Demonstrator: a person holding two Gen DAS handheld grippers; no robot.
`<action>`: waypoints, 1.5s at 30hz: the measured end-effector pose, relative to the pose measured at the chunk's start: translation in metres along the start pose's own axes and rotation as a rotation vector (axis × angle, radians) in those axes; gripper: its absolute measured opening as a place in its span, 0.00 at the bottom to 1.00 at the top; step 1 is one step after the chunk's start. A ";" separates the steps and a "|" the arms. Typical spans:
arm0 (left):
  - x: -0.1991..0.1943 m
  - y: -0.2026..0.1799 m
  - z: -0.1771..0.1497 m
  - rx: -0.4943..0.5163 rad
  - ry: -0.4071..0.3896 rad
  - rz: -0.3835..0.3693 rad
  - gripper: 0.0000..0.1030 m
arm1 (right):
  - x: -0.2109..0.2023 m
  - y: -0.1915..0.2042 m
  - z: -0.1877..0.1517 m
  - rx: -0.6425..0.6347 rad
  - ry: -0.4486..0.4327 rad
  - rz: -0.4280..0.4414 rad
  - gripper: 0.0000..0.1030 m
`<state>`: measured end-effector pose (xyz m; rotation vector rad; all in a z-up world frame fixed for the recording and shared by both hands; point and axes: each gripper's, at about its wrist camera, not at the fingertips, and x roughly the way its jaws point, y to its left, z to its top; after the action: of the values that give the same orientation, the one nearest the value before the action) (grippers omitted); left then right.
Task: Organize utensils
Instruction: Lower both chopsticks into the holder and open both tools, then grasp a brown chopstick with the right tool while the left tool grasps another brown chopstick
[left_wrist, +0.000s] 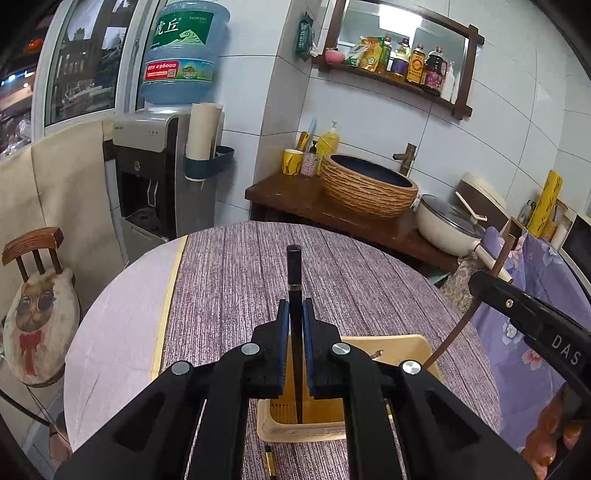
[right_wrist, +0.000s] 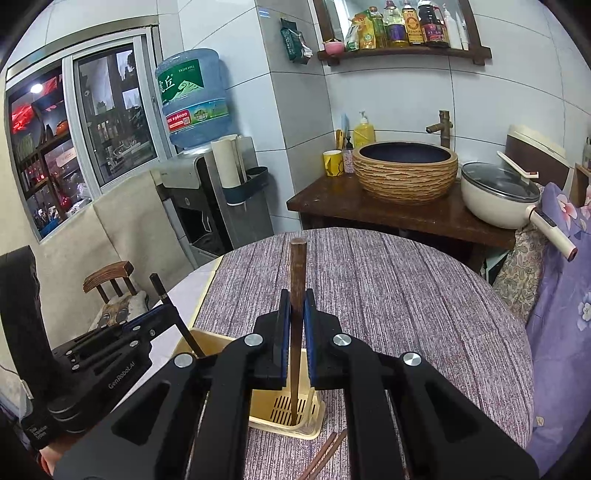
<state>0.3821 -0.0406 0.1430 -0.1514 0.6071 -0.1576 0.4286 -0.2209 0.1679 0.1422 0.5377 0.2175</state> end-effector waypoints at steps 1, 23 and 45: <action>0.000 -0.001 -0.001 0.002 0.001 -0.005 0.08 | -0.001 0.000 -0.001 -0.005 -0.001 0.000 0.13; -0.033 0.036 -0.101 0.008 0.077 0.020 0.75 | -0.033 -0.011 -0.123 -0.159 0.102 -0.043 0.61; -0.012 0.074 -0.159 -0.024 0.239 0.108 0.61 | 0.014 -0.100 -0.210 0.149 0.372 -0.261 0.31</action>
<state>0.2883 0.0185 0.0062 -0.1236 0.8535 -0.0637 0.3476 -0.2984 -0.0364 0.1756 0.9359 -0.0542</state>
